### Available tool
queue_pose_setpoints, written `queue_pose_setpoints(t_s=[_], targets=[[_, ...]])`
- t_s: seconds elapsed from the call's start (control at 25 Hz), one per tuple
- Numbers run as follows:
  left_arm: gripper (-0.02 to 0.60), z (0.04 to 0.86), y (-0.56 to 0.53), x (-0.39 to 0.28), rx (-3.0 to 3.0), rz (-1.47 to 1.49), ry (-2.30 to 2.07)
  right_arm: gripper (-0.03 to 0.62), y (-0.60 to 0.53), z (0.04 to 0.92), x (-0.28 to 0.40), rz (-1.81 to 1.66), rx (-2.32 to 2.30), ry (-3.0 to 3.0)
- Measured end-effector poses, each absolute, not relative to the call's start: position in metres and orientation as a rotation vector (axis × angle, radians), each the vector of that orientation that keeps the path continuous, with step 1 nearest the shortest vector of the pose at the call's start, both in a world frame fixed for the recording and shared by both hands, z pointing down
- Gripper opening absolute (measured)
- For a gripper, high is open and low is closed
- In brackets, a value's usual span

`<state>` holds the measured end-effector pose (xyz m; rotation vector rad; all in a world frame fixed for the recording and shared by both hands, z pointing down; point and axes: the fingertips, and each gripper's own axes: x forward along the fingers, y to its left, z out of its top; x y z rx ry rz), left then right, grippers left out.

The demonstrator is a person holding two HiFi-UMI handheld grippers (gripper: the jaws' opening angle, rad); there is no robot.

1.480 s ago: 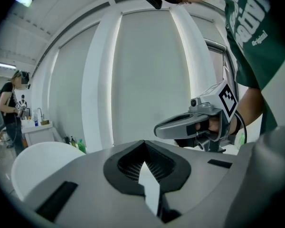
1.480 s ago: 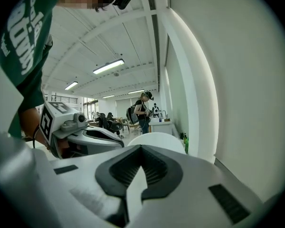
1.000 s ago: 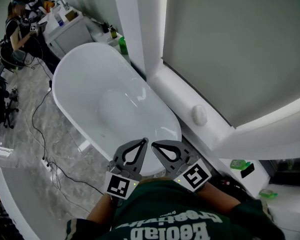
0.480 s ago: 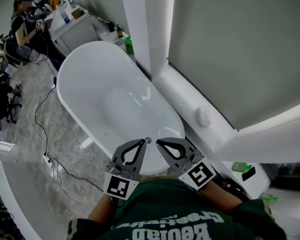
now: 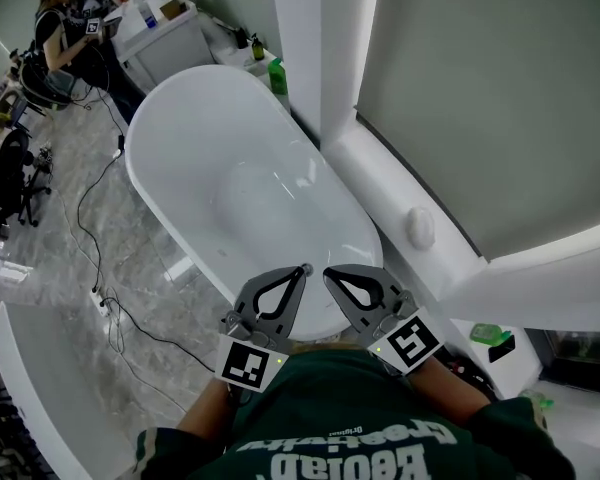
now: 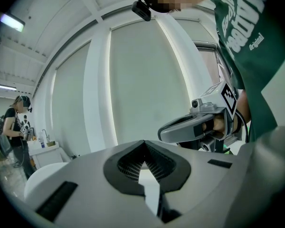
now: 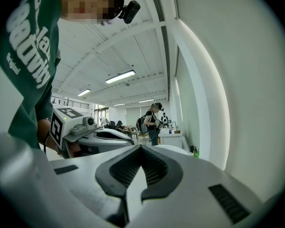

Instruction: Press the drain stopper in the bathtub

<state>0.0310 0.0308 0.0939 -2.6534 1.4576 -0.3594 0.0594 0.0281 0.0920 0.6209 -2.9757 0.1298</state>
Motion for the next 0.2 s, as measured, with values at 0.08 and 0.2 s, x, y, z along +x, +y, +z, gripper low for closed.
queue_pose_setpoints(t_s=[0.08, 0.2], targets=[[0.009, 0.0932, 0.0317, 0.0287, -2.643, -0.353, 1.458, 0.014, 0.0287, 0.0933, 0.0569, 0.133, 0.617, -2.975], [0.009, 0.0937, 0.0333, 0.0241, -2.640, -0.347, 1.459, 0.014, 0.0295, 0.0953, 0.0522, 0.137, 0.614, -2.972]])
